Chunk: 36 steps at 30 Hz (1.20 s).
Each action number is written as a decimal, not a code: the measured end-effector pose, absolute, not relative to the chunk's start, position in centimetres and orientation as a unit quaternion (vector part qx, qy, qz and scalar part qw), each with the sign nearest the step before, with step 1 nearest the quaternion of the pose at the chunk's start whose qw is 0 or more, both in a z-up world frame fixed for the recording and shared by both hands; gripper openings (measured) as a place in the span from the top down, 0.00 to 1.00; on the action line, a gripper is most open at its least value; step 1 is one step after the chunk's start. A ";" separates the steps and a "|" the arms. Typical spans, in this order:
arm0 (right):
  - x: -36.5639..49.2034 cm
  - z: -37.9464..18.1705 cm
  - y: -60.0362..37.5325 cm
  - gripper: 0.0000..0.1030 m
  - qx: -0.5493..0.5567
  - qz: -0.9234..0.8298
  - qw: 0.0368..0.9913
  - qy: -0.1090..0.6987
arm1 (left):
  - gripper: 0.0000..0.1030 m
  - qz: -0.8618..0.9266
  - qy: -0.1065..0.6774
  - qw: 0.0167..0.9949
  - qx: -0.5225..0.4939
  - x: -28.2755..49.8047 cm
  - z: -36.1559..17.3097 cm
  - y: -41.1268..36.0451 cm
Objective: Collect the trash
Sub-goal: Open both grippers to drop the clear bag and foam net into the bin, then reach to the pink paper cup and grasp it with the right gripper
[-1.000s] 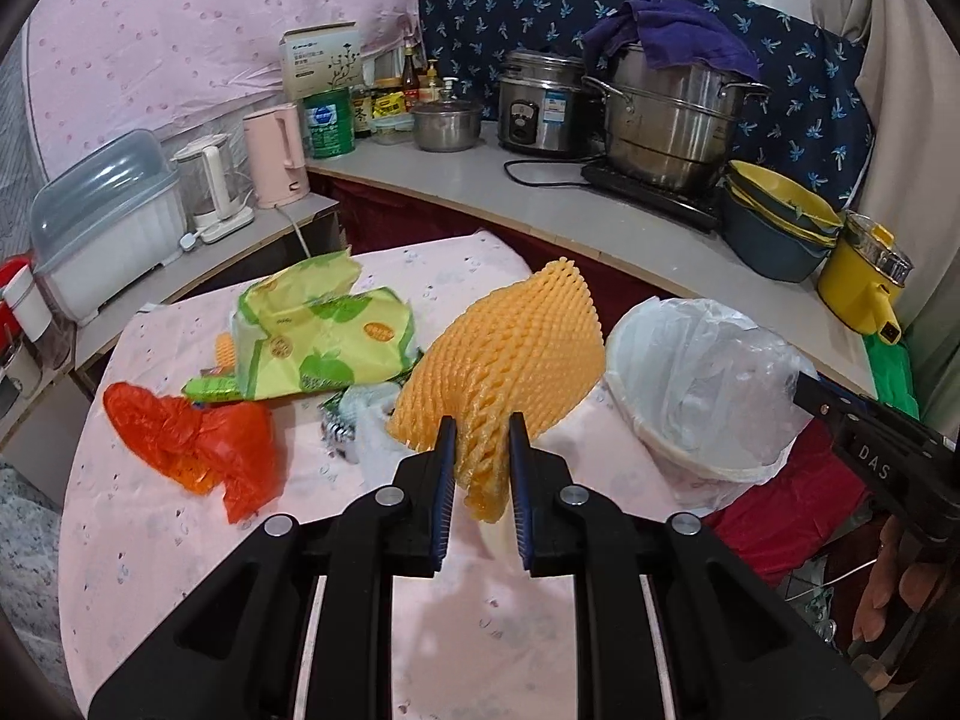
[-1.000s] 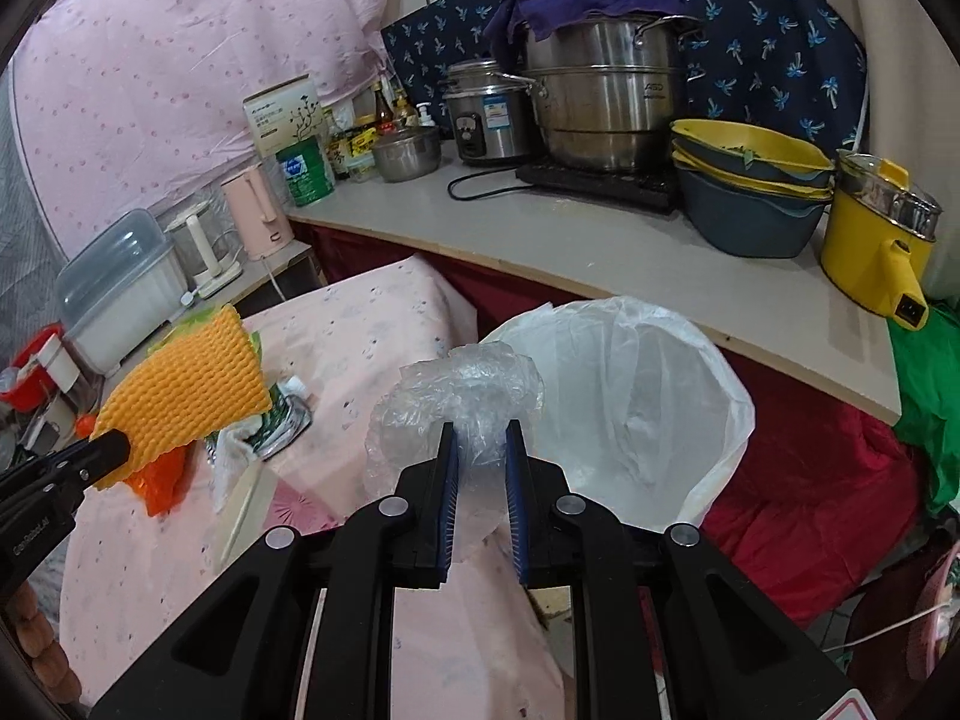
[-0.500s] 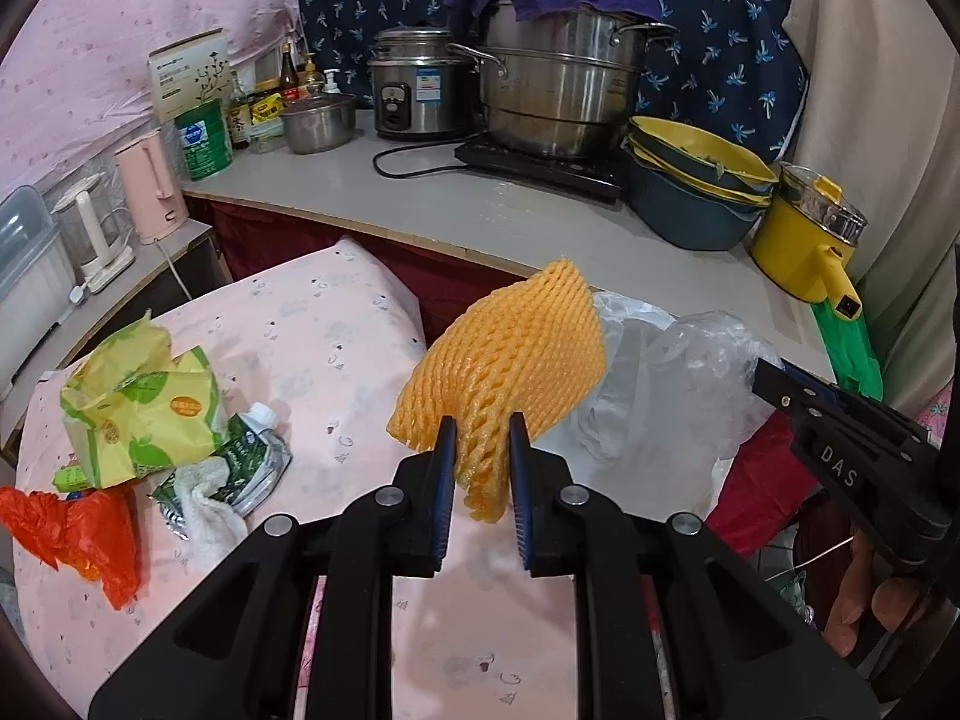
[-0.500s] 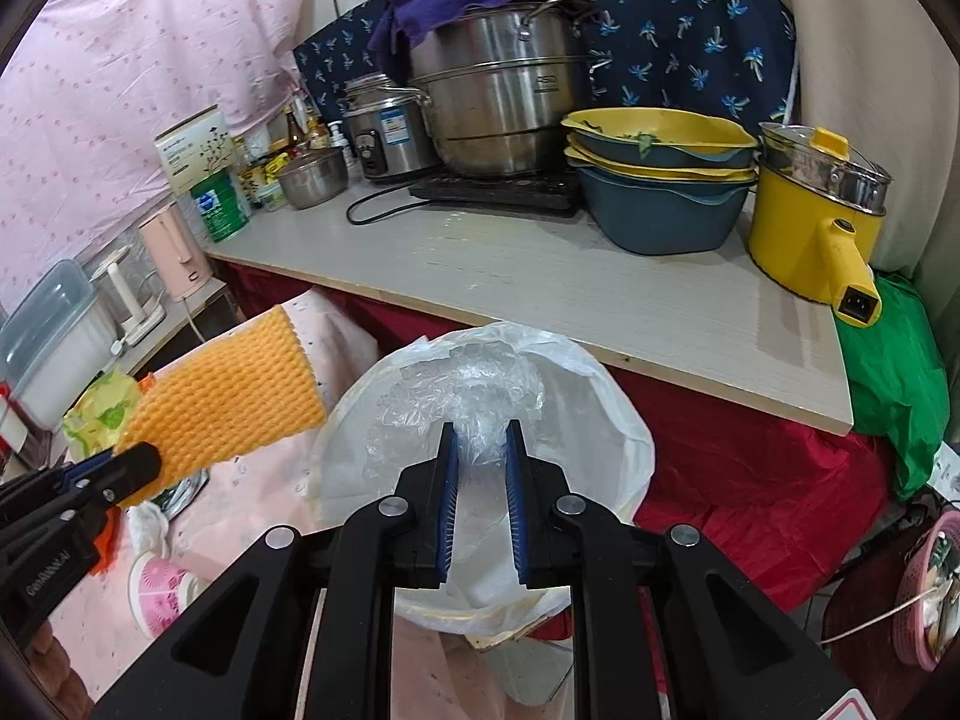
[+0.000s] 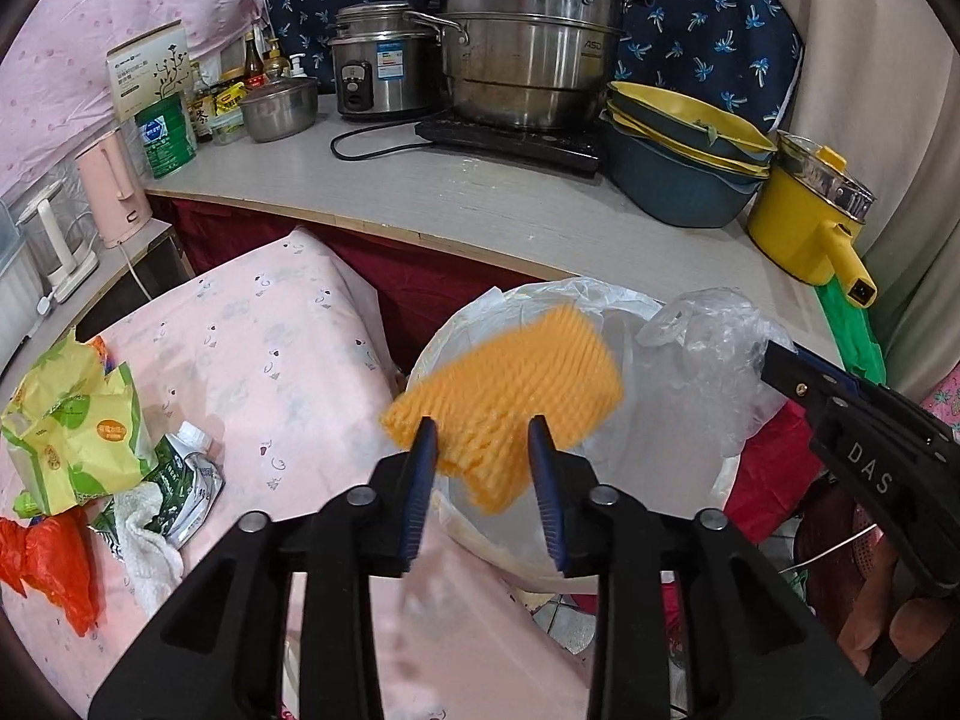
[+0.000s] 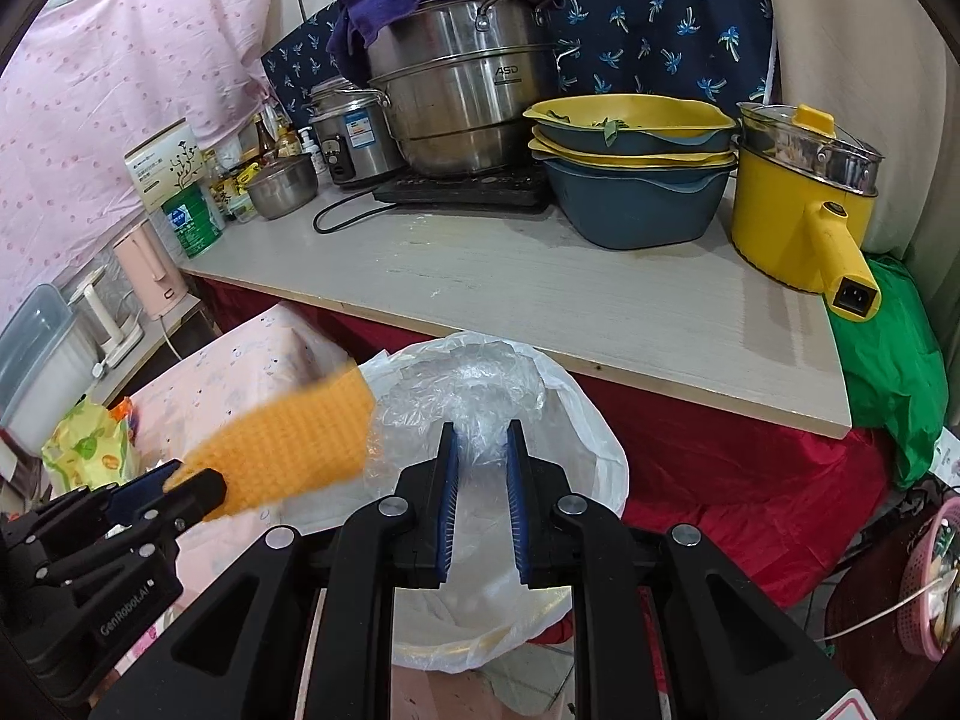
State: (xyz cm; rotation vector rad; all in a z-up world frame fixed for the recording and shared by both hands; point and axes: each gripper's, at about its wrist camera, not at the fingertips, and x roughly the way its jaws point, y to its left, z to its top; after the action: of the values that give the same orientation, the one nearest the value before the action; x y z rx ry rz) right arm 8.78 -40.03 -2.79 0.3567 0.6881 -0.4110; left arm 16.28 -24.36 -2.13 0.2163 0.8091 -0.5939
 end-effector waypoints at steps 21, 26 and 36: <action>10.6 -1.3 -37.7 0.56 0.148 -0.186 0.916 0.325 | 0.36 -0.239 0.390 0.885 0.085 16.8 -2.2 -21.1; 10.2 -0.6 -36.2 0.44 0.145 -0.178 0.919 0.320 | 0.32 -0.225 0.390 0.890 0.077 16.5 -1.9 -19.3; 9.8 -0.3 -29.9 0.31 0.124 -0.125 0.925 0.336 | 0.26 -0.167 0.395 0.902 0.053 15.9 -1.8 -12.6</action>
State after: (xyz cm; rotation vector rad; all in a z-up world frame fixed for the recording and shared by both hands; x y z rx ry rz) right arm 9.83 -29.89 -0.26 0.2535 0.6882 -0.2568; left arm 15.90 -12.57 -1.79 0.1105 0.8174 -0.3462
